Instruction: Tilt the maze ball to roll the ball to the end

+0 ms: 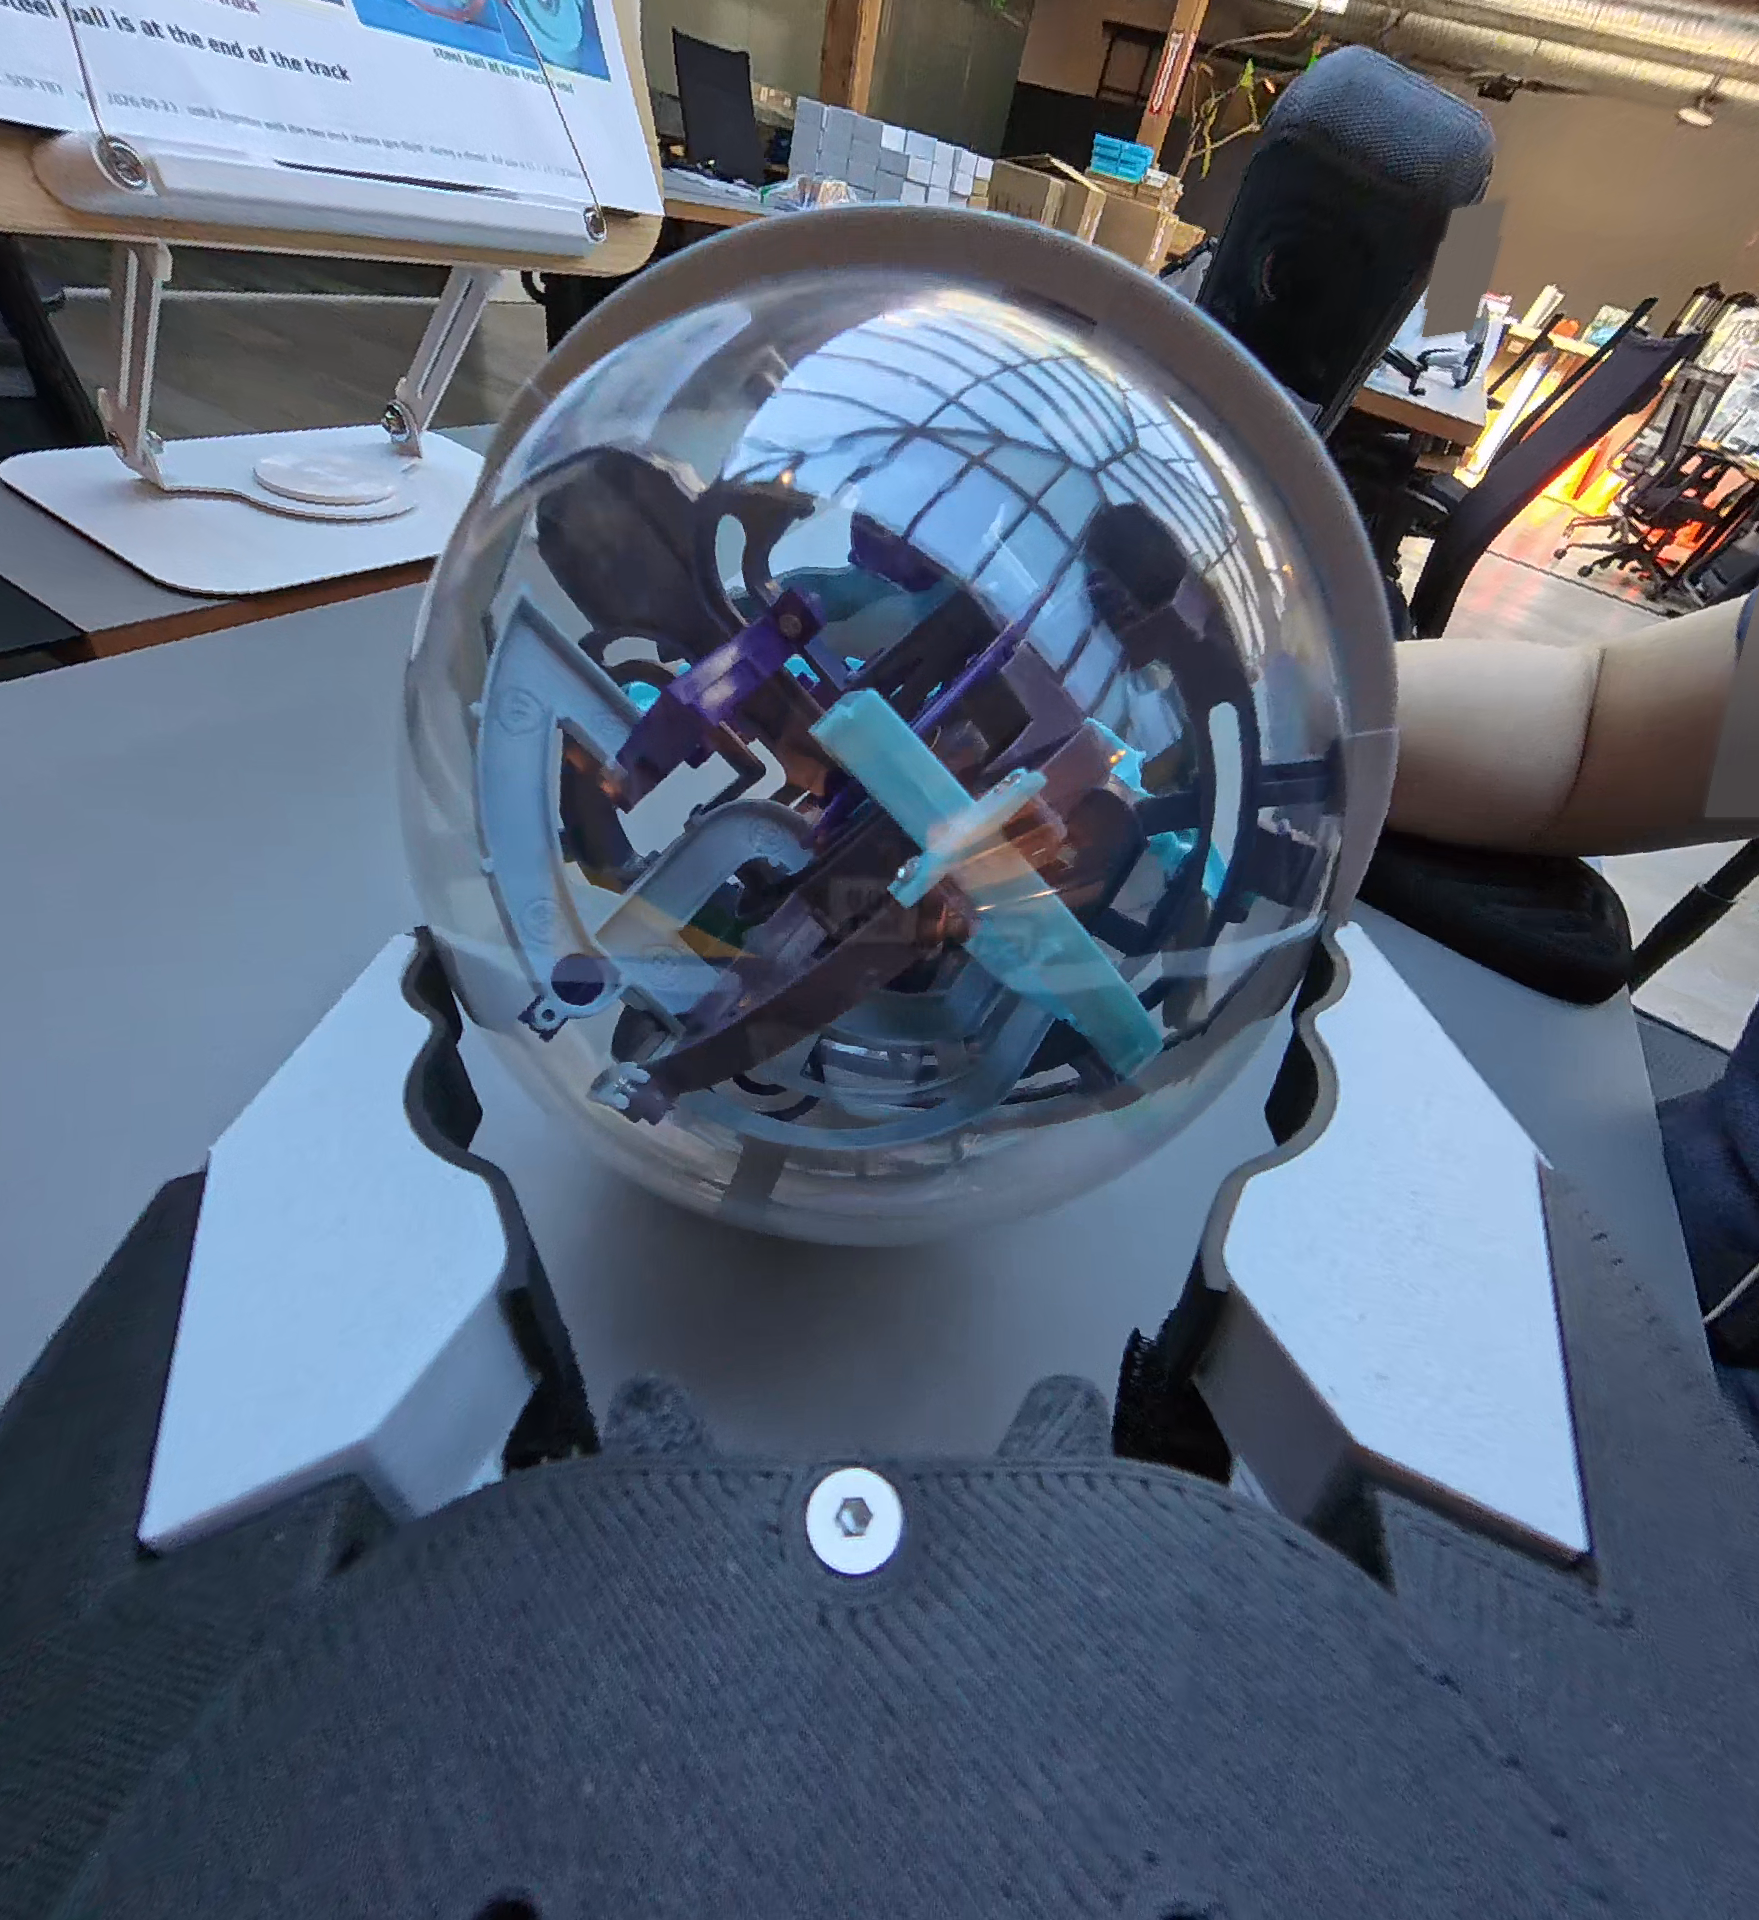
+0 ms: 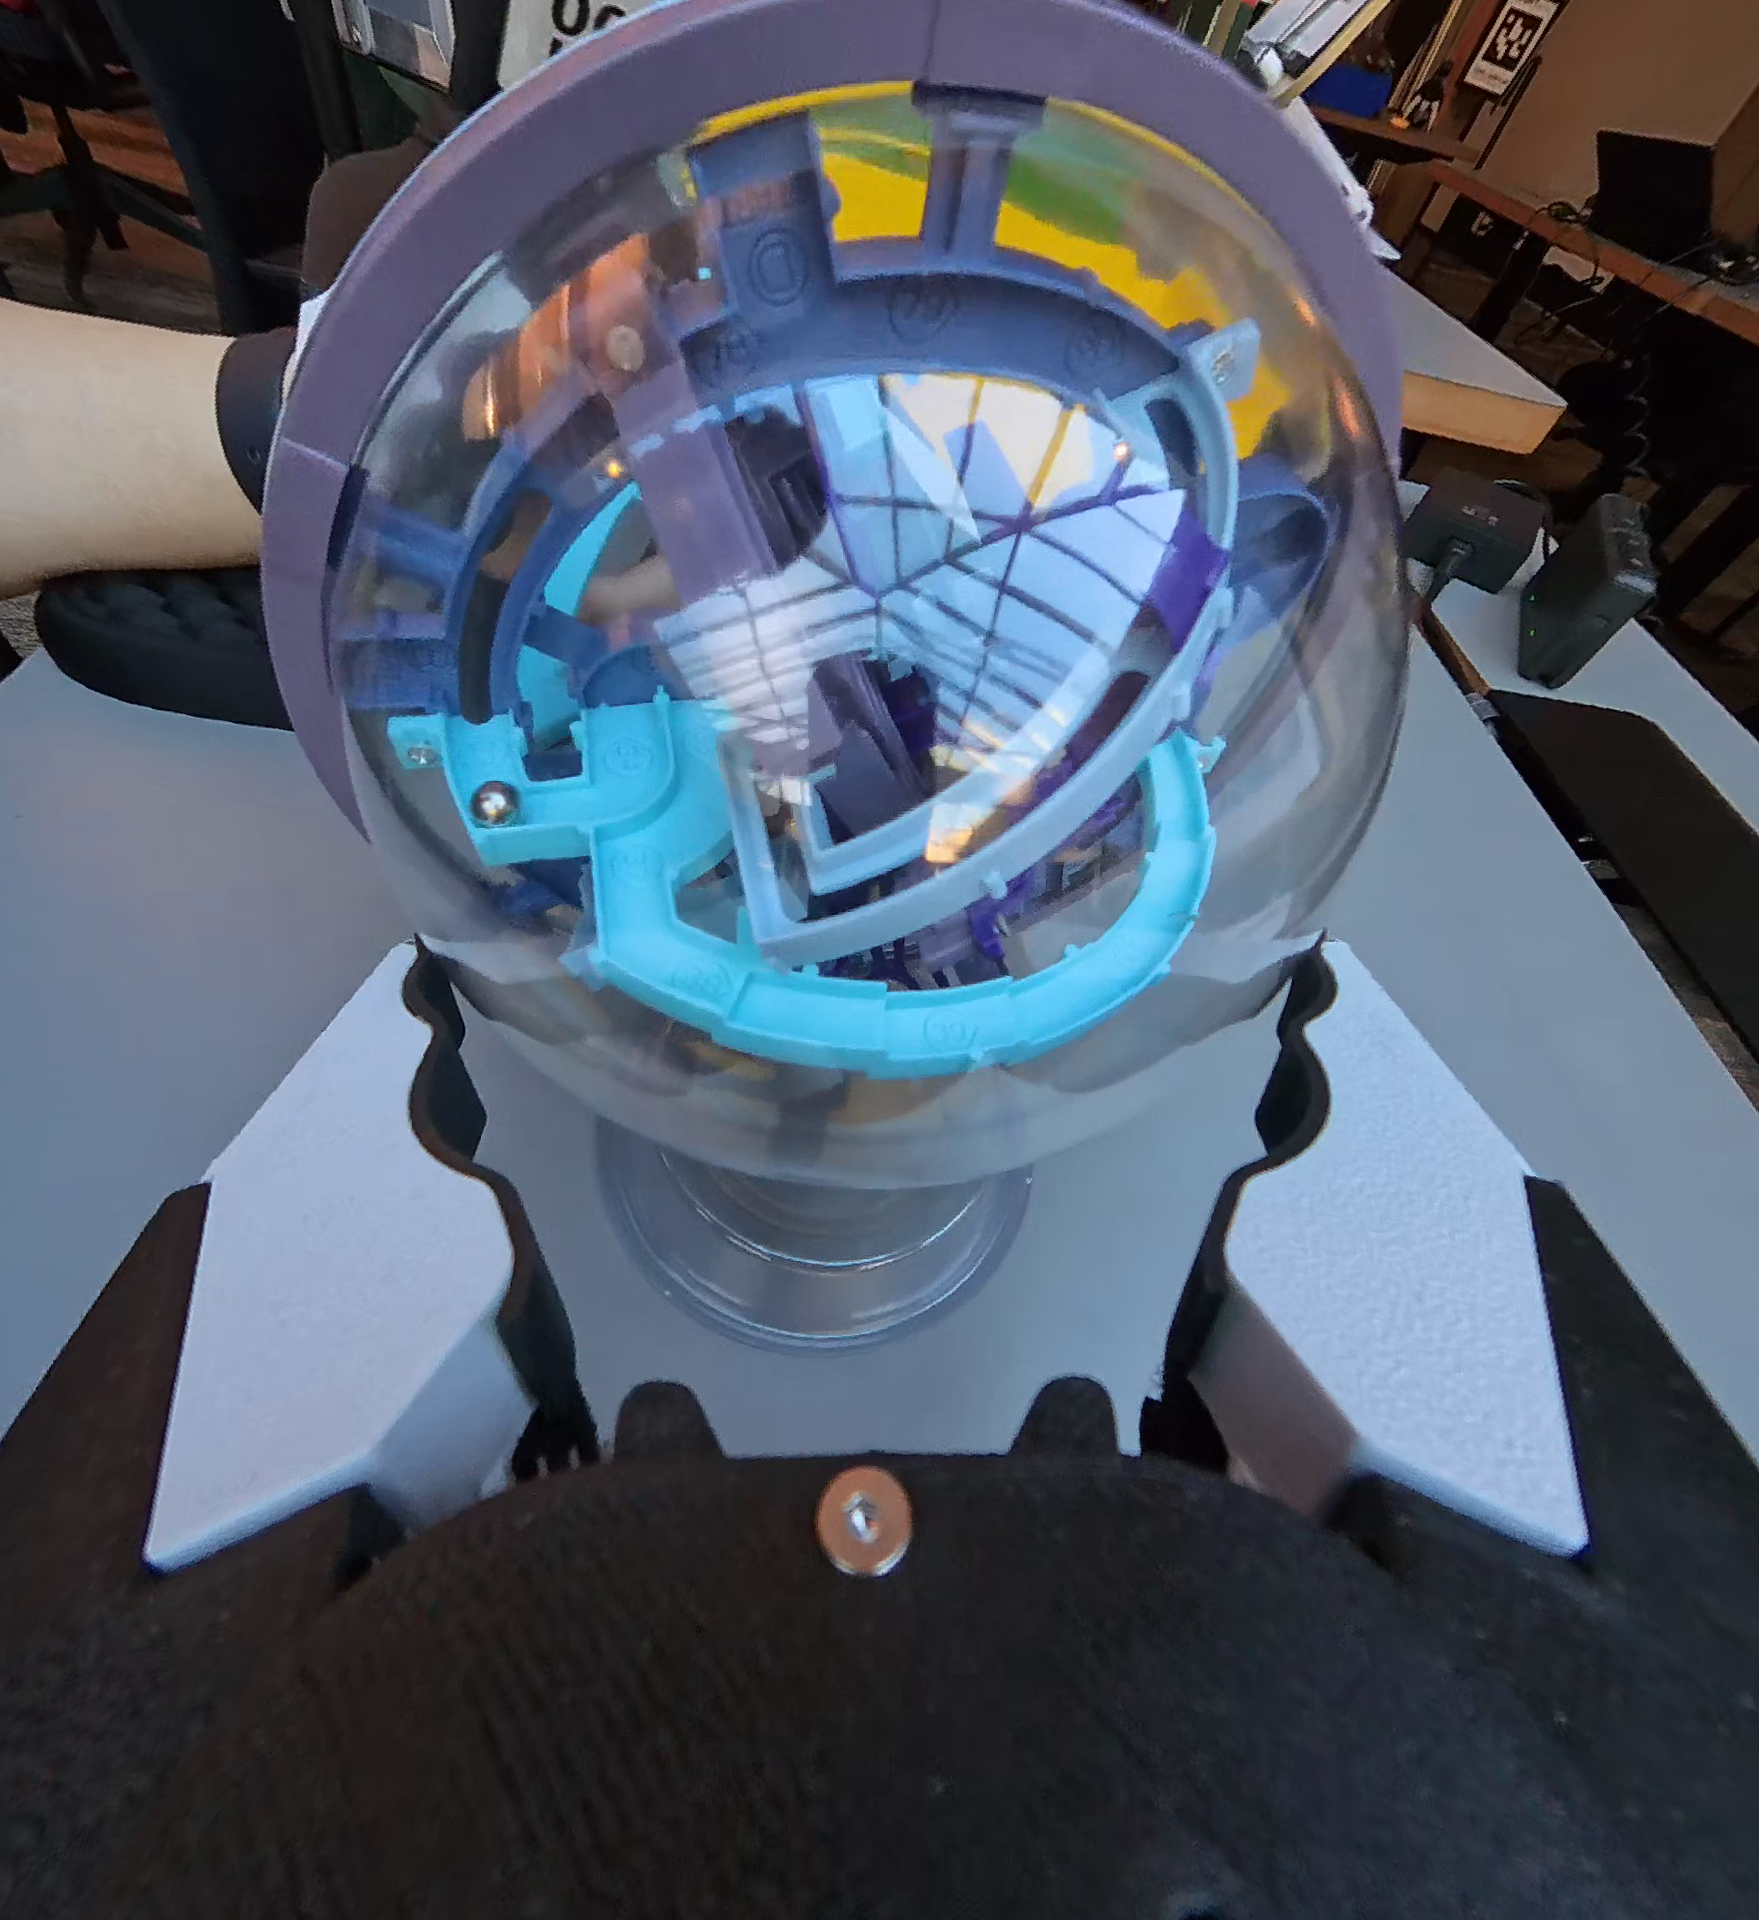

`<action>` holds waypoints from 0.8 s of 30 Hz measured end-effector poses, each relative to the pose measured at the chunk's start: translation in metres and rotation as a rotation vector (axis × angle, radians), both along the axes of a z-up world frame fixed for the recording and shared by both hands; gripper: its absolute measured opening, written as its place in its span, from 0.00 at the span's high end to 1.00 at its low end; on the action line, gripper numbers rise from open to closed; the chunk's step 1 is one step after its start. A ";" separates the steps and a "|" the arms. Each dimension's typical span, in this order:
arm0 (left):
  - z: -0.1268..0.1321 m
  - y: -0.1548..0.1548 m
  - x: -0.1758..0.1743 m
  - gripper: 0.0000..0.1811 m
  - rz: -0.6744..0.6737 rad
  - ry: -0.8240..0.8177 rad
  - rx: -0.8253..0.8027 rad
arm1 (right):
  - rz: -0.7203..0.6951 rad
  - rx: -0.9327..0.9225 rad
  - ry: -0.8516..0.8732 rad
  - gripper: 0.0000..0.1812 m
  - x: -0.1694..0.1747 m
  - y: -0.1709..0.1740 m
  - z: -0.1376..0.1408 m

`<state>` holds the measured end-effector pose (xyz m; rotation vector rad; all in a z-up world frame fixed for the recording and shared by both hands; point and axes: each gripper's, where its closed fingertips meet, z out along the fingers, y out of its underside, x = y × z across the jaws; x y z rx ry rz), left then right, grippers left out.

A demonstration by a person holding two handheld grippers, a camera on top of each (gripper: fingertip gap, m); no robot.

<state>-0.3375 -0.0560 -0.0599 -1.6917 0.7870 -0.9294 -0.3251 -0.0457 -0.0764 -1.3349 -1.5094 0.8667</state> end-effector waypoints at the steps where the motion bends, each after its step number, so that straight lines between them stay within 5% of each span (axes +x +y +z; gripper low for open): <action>1: -0.001 0.000 0.000 0.15 -0.001 0.000 -0.003 | 0.000 -0.001 -0.001 0.16 0.000 0.000 0.000; 24: -0.001 0.000 -0.001 0.14 0.007 -0.055 -0.107 | -0.002 -0.120 -0.016 0.15 -0.002 -0.002 0.003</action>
